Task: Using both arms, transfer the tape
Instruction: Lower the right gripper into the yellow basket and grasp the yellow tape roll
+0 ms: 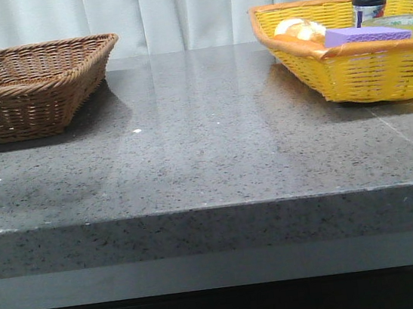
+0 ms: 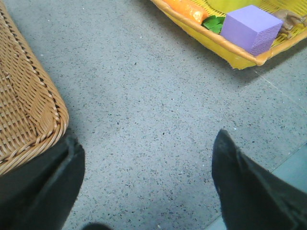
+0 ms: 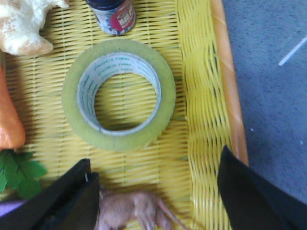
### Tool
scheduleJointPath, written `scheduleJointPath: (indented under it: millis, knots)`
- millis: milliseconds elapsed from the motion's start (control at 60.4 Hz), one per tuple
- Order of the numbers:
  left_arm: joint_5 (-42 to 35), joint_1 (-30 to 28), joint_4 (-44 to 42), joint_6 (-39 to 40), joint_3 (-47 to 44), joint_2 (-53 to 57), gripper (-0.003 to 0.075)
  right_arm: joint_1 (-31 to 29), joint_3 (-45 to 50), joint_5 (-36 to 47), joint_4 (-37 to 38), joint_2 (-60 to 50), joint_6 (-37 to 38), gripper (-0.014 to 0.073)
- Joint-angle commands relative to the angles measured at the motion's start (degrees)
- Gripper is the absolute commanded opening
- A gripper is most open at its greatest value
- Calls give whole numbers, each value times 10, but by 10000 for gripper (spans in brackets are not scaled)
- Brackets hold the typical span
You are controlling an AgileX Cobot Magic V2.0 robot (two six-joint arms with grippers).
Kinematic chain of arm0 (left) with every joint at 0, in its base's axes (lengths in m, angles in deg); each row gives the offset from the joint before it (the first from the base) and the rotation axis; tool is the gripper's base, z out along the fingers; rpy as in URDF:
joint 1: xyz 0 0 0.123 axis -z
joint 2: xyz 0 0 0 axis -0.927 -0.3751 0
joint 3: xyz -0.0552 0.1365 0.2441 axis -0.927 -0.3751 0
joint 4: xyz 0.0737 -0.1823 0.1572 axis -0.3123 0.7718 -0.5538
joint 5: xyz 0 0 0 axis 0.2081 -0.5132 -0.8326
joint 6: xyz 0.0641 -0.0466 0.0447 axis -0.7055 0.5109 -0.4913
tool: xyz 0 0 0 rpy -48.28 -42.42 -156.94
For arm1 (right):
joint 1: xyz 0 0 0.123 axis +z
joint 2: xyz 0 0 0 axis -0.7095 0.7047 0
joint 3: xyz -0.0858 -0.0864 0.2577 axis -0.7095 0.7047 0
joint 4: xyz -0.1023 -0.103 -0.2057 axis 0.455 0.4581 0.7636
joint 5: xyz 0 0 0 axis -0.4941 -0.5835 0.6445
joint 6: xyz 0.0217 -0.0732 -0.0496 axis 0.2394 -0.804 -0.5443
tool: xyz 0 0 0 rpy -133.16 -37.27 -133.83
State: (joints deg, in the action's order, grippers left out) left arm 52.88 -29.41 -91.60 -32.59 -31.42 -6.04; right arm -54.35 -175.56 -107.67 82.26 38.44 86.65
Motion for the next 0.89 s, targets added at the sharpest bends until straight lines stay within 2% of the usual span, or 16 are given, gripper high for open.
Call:
scheduleJointPath:
  millis: [0, 298, 646, 712, 878]
  knots:
    - [-41, 6, 4, -1, 21, 6, 545, -5, -60, 0, -2, 19, -1, 540]
    - [-41, 6, 4, -1, 21, 6, 545, -5, -177, -39, -2, 145, -12, 540]
    - [-40, 6, 4, -1, 21, 6, 545, -5, -223, -29, -7, 225, -16, 534]
    - [-39, 6, 4, -1, 21, 6, 545, -5, -229, -38, -11, 236, -16, 465]
    - [-39, 6, 4, -1, 21, 6, 545, -5, -232, -42, -12, 241, -17, 205]
